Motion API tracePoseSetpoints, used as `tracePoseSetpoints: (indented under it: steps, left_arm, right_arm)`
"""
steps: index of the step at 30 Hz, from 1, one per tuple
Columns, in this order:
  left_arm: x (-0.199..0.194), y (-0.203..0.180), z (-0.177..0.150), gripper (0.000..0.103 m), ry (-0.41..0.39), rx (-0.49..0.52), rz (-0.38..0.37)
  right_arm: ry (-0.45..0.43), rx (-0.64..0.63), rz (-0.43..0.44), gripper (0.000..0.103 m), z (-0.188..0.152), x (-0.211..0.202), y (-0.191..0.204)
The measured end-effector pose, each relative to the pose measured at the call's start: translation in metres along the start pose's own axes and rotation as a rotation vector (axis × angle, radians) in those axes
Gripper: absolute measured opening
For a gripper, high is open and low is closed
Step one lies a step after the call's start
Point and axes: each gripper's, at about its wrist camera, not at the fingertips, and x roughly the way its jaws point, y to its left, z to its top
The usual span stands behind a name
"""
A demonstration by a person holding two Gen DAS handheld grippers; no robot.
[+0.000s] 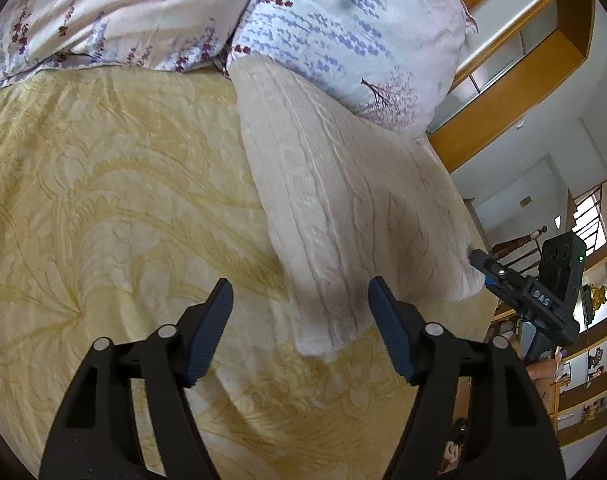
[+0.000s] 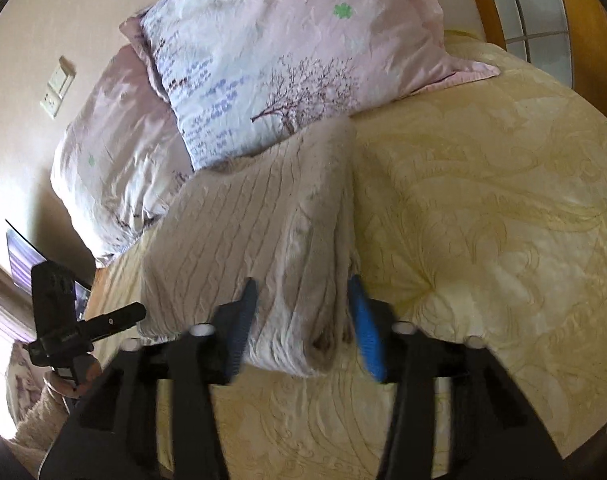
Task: Fold small clothes
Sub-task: 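Grasp the sweater hem with both grippers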
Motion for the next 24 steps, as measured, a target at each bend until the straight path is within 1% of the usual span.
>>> tracePoseSetpoints:
  steps: [1, 2, 3, 4, 5, 6, 8, 10, 15, 18, 20, 22, 23, 24]
  left_arm:
    - [0.002, 0.0, -0.001, 0.055, 0.004, 0.0, -0.009]
    - [0.003, 0.0, -0.002, 0.048, 0.01, -0.001, -0.021]
    - [0.005, 0.001, -0.002, 0.039, 0.021, -0.006, -0.037]
    - [0.007, 0.001, -0.002, 0.035, 0.027, -0.009, -0.049]
    - [0.008, 0.002, -0.002, 0.027, 0.033, -0.011, -0.061]
    - [0.009, 0.003, -0.003, 0.023, 0.033, -0.013, -0.063]
    - [0.008, 0.002, -0.005, 0.018, 0.026, -0.001, -0.066]
    - [0.005, -0.001, -0.009, 0.016, 0.016, 0.018, -0.062]
    - [0.002, -0.005, -0.022, 0.015, -0.003, 0.028, -0.059]
    - [0.004, -0.006, -0.027, 0.015, -0.005, 0.034, -0.048]
    - [0.005, -0.005, -0.027, 0.016, -0.004, 0.033, -0.049]
    - [0.004, -0.005, -0.025, 0.018, 0.003, 0.025, -0.053]
    - [0.003, -0.005, -0.023, 0.021, 0.007, 0.02, -0.056]
    - [0.0, -0.005, -0.022, 0.022, 0.011, 0.018, -0.061]
  right_arm:
    - [0.002, -0.004, -0.003, 0.015, -0.001, 0.002, 0.001]
    - [-0.008, -0.012, -0.01, 0.014, -0.001, 0.002, 0.002]
    - [-0.031, -0.028, -0.017, 0.013, -0.001, -0.002, 0.004]
    - [-0.056, -0.043, -0.02, 0.012, 0.0, -0.007, 0.008]
    - [-0.089, -0.058, -0.019, 0.012, 0.002, -0.014, 0.012]
    - [-0.115, -0.068, -0.017, 0.012, 0.002, -0.02, 0.015]
    - [-0.167, -0.09, -0.03, 0.011, 0.003, -0.032, 0.019]
    - [-0.17, -0.109, -0.08, 0.011, 0.001, -0.033, 0.018]
    - [-0.087, -0.091, -0.206, 0.011, -0.01, -0.009, 0.002]
    - [-0.055, -0.067, -0.243, 0.011, -0.015, 0.002, -0.007]
    - [-0.039, -0.052, -0.251, 0.011, -0.017, 0.008, -0.011]
    - [-0.031, -0.046, -0.25, 0.012, -0.015, 0.01, -0.01]
    - [-0.028, -0.047, -0.247, 0.012, -0.014, 0.008, -0.009]
    - [-0.029, -0.045, -0.236, 0.017, -0.013, 0.005, -0.008]
